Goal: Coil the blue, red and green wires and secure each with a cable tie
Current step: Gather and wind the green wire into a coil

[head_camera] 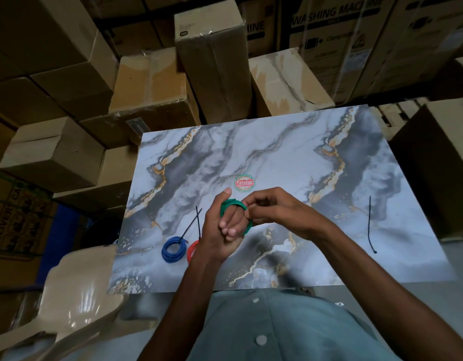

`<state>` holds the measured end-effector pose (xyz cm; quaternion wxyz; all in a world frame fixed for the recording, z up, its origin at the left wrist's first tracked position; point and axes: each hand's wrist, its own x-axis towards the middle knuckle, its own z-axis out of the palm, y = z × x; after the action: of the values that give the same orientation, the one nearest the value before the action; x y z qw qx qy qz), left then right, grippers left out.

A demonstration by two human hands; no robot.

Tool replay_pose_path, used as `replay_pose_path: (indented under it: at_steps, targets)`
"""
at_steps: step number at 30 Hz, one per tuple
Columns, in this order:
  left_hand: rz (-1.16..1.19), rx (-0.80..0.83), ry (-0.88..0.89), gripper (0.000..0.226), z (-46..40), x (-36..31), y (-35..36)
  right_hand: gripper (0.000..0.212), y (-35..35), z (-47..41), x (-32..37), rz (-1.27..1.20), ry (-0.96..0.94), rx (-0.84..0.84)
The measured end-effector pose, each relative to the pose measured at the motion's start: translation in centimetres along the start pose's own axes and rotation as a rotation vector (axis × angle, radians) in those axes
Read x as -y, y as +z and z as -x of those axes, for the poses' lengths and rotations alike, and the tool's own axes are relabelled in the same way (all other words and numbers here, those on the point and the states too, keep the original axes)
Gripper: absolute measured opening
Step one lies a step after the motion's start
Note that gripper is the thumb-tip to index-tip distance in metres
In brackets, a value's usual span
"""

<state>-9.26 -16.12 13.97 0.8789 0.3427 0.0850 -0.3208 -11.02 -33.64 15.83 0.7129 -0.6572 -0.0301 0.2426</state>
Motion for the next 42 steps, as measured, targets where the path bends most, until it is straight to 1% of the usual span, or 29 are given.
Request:
replay_pose_path:
  at_steps: [1, 3, 5, 7, 9, 12, 14, 17, 19, 23, 29, 33, 36, 39, 41, 42]
  targets:
    - [0.011, 0.028, -0.011, 0.076, 0.0, 0.0, 0.1, 0.021, -0.1, 0.1, 0.2, -0.019, 0.017, 0.014]
    - [0.004, 0.036, -0.024, 0.078, -0.3, 0.2, -0.1, 0.029, -0.3, -0.2, 0.1, 0.006, 0.040, 0.018]
    - [-0.060, 0.037, -0.052, 0.080, -0.6, 0.3, -0.3, 0.037, -0.2, -0.5, -0.2, 0.049, 0.058, 0.005]
    - [-0.173, 0.018, -0.072, 0.078, -0.5, 0.2, -0.1, 0.037, 0.0, -0.6, -0.2, 0.063, 0.061, 0.018]
    - [-0.252, -0.056, -0.091, 0.077, -0.2, -0.2, 0.3, 0.032, 0.0, -0.6, -0.2, 0.053, 0.038, 0.037]
    - [-0.355, -0.082, -0.090, 0.080, 0.5, -0.7, 1.0, 0.028, 0.0, -0.7, -0.2, 0.034, 0.024, 0.083]
    - [-0.417, -0.052, -0.119, 0.078, 0.9, -0.7, 1.1, 0.028, -0.2, -0.6, -0.1, 0.016, 0.020, 0.139]
    - [-0.468, 0.022, -0.082, 0.075, 1.0, -0.6, 1.5, 0.028, -0.8, -0.4, 0.4, -0.008, 0.025, 0.193]
    - [-0.500, 0.015, -0.064, 0.075, 1.0, -0.5, 1.4, 0.029, -0.9, -0.5, 0.5, 0.015, 0.025, 0.187]
    - [-0.543, -0.031, -0.063, 0.078, 0.7, -0.6, 1.0, 0.028, -0.5, -0.5, 0.2, 0.041, 0.031, 0.115]
    - [-0.530, -0.102, -0.072, 0.079, -0.2, -0.5, 0.4, 0.028, 0.1, -0.8, -0.7, 0.057, 0.037, 0.001]
    - [-0.533, -0.105, -0.077, 0.079, -0.8, -0.4, -0.4, 0.027, 0.1, -1.0, -1.4, 0.054, 0.061, -0.040]
    - [-0.534, -0.096, -0.070, 0.079, -1.2, -0.4, -0.7, 0.029, 0.1, -1.2, -1.5, 0.049, 0.058, -0.029]
    - [-0.403, -0.066, -0.094, 0.076, -1.3, -1.1, -0.8, 0.035, 0.7, -1.4, -1.7, -0.084, 0.022, -0.003]
    - [-0.288, -0.016, -0.113, 0.074, -1.8, -1.5, -0.8, 0.041, 0.7, -1.3, -1.7, -0.175, 0.020, -0.022]
    - [-0.235, 0.012, -0.116, 0.074, -1.9, -1.5, -0.9, 0.043, 0.6, -1.3, -1.6, -0.176, 0.027, -0.038]
